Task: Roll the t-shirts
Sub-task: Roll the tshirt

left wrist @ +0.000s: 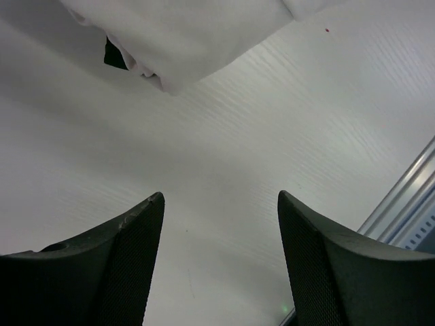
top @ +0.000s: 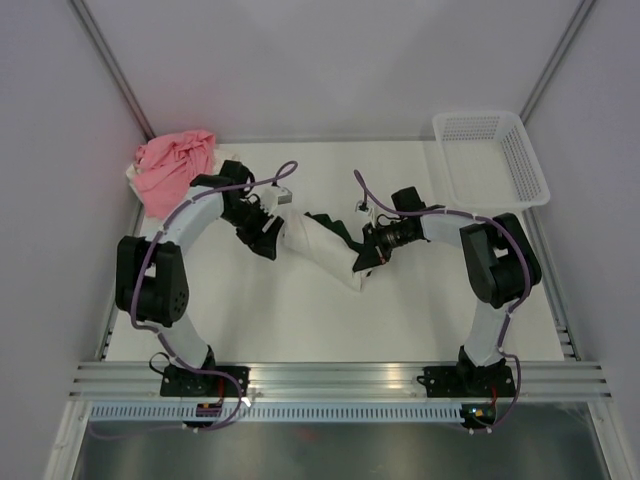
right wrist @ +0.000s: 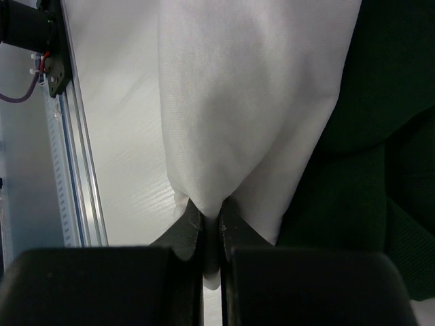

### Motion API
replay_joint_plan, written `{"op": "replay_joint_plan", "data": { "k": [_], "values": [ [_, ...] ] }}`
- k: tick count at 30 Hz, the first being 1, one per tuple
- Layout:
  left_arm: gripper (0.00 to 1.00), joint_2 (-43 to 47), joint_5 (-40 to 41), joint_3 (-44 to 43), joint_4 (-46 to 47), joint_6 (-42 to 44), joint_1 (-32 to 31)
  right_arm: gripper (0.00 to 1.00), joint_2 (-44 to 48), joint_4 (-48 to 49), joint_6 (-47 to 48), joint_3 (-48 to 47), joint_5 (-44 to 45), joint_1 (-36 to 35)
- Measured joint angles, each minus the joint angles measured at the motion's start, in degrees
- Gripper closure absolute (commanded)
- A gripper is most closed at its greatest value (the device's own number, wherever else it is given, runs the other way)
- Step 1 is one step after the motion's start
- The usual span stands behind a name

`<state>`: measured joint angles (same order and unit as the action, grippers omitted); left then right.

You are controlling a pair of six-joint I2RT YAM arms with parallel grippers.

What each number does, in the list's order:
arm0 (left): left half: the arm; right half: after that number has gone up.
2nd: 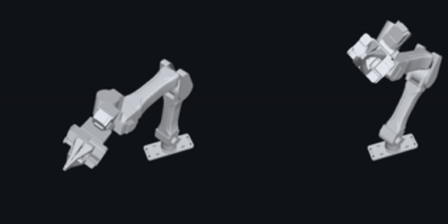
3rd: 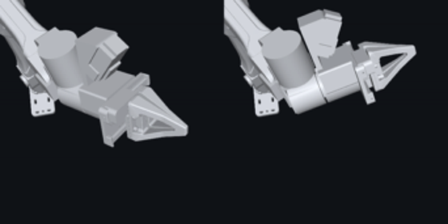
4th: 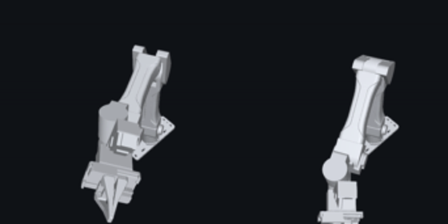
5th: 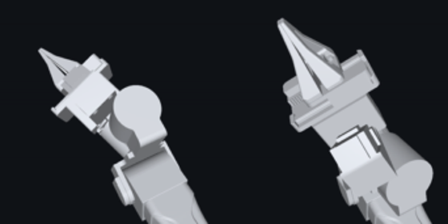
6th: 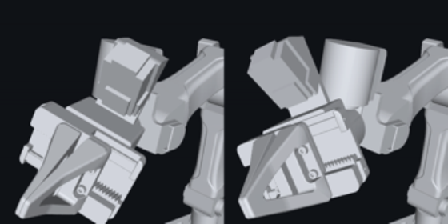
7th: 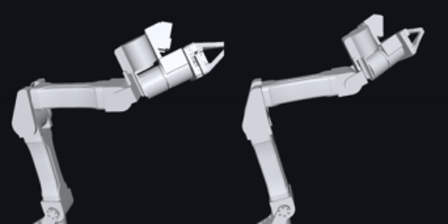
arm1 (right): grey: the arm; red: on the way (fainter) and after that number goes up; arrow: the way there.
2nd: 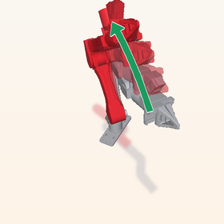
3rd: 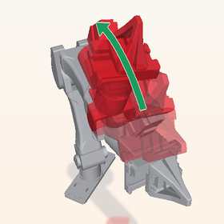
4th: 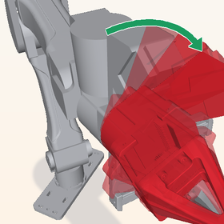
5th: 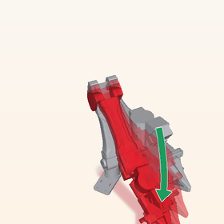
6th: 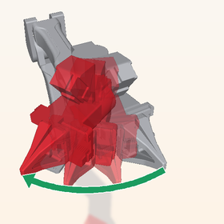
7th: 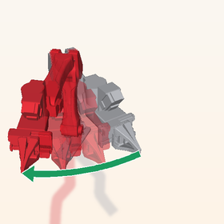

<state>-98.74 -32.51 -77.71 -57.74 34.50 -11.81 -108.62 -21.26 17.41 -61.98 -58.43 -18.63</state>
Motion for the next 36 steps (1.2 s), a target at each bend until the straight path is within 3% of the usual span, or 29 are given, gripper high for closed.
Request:
{"op": "replay_joint_plan", "data": {
  "k": [6, 15, 18, 20, 21, 30, 36],
  "values": [
    [0.26, -2.5, 7.3, 1.3, 10.4, -3.5, -3.6, 1.00, 0.0, 0.7, -0.8, -0.1, -0.6, 0.0],
    [0.38, -6.6, 6.7, 0.4, 19.5, -3.7, -4.5, 1.00, 0.0, 0.8, -1.0, -0.1, -0.6, 0.0],
    [0.54, -8.6, 4.9, 0.4, 20.3, -4.1, -5.6, 1.00, 0.0, 0.8, -1.0, -0.1, -0.6, 0.0],
    [0.91, -9.3, 3.9, 0.4, 20.4, -4.7, -6.0, 1.00, 0.0, 0.7, -1.0, -0.1, -0.6, 0.0],
    [0.97, -9.4, 3.5, 0.4, 20.6, -5.1, -6.1, 1.00, 0.0, 0.7, -1.0, -0.1, -0.6, 0.0],
    [0.98, -8.5, 0.3, 0.8, 15.3, -1.8, -2.7, 1.00, 3.5, 0.6, -0.2, 1.1, -0.8, 0.7],
    [0.98, -0.7, -1.3, 6.1, 6.7, 5.8, -2.4, 1.00, 6.9, 0.9, -0.3, 2.7, -2.6, 1.2]
  ]
}}
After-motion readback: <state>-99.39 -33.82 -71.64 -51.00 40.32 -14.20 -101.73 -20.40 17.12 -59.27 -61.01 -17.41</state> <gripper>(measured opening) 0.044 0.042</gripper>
